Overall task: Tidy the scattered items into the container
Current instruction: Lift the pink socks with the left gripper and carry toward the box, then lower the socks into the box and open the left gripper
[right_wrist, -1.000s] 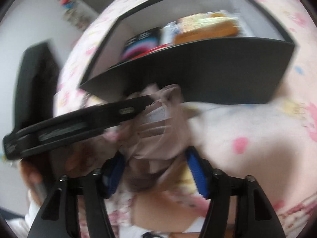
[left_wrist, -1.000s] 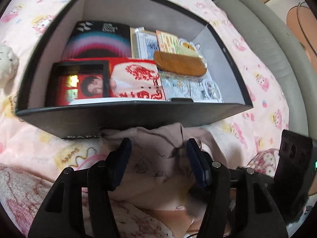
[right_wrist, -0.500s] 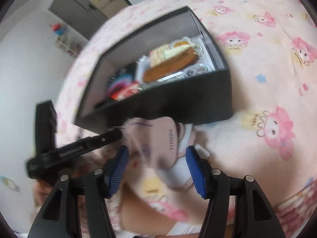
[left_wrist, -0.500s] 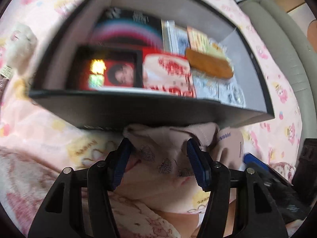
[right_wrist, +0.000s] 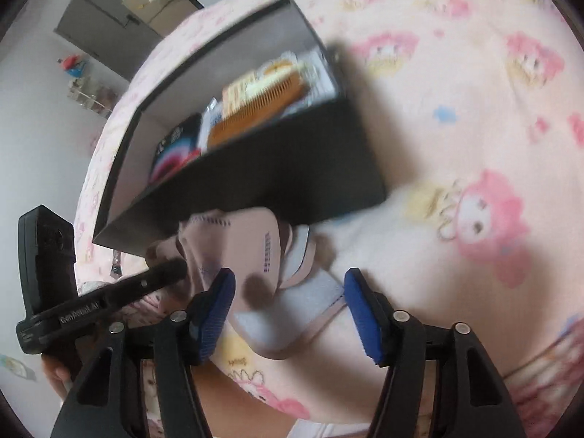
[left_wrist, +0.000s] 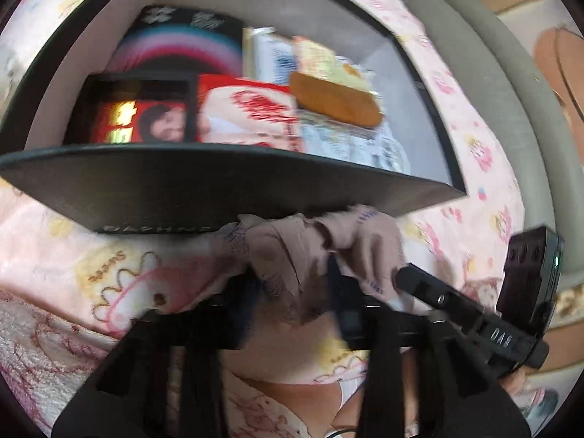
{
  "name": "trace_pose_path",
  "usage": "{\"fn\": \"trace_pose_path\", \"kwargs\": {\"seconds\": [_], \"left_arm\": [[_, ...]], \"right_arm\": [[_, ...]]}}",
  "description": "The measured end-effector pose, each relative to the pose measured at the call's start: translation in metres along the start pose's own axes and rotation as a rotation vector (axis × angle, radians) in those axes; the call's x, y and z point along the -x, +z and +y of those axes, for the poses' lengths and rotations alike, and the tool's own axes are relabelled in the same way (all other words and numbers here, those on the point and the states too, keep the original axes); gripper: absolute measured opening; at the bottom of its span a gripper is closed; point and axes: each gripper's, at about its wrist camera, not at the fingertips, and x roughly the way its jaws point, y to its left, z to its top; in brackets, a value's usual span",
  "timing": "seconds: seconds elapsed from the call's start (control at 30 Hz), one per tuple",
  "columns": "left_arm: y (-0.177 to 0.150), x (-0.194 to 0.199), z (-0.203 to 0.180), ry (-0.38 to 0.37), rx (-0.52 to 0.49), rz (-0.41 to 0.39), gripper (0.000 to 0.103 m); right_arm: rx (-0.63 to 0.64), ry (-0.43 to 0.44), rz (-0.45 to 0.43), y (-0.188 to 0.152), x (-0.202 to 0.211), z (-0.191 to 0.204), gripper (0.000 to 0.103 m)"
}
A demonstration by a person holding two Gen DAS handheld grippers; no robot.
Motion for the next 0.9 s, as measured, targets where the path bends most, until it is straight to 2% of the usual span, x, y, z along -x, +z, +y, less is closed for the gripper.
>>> {"fn": "trace_pose_path", "kwargs": {"seconds": [0.13, 0.2, 0.27, 0.33, 0.37, 0.4, 0.53, 0.7, 0.9], "left_arm": [[0.003, -0.01, -0.003, 0.012, 0.004, 0.03, 0.06], [0.001, -0.013, -0.008, 0.003, -0.009, 0.033, 0.06], [-0.001, -0.014, -0.013, 0.006, -0.03, 0.025, 0.055], [-0.003, -0.011, -0.017, 0.008, -0.064, 0.012, 0.021], [-0.005, -0.01, -0.019, 0.007, -0.079, 0.006, 0.015], [-0.007, -0.007, -0.021, 0.004, -0.093, -0.003, 0.008], [-0.02, 0.014, -0.034, -0.031, -0.164, -0.058, 0.007], [-0.027, 0.047, -0.047, -0.081, -0.197, -0.125, 0.007], [-0.005, 0.104, -0.07, -0.126, -0.241, -0.257, 0.007]], "right_arm": [[0.048, 0.035, 0.015, 0.001, -0.008, 0.008, 0.061], [0.082, 0.044, 0.005, -0.001, -0.008, 0.015, 0.055], [0.102, 0.049, 0.002, -0.001, -0.01, 0.019, 0.045], [0.123, 0.042, 0.005, 0.001, -0.018, 0.025, 0.035], [0.134, 0.042, 0.003, 0.0, -0.017, 0.027, 0.028], [0.145, 0.048, -0.002, -0.001, -0.014, 0.029, 0.025], [0.184, 0.072, -0.027, -0.009, 0.005, 0.035, 0.019], [0.24, 0.1, -0.083, -0.01, 0.028, 0.052, 0.018], [0.278, 0.185, -0.154, 0.015, 0.063, 0.074, 0.018]]}}
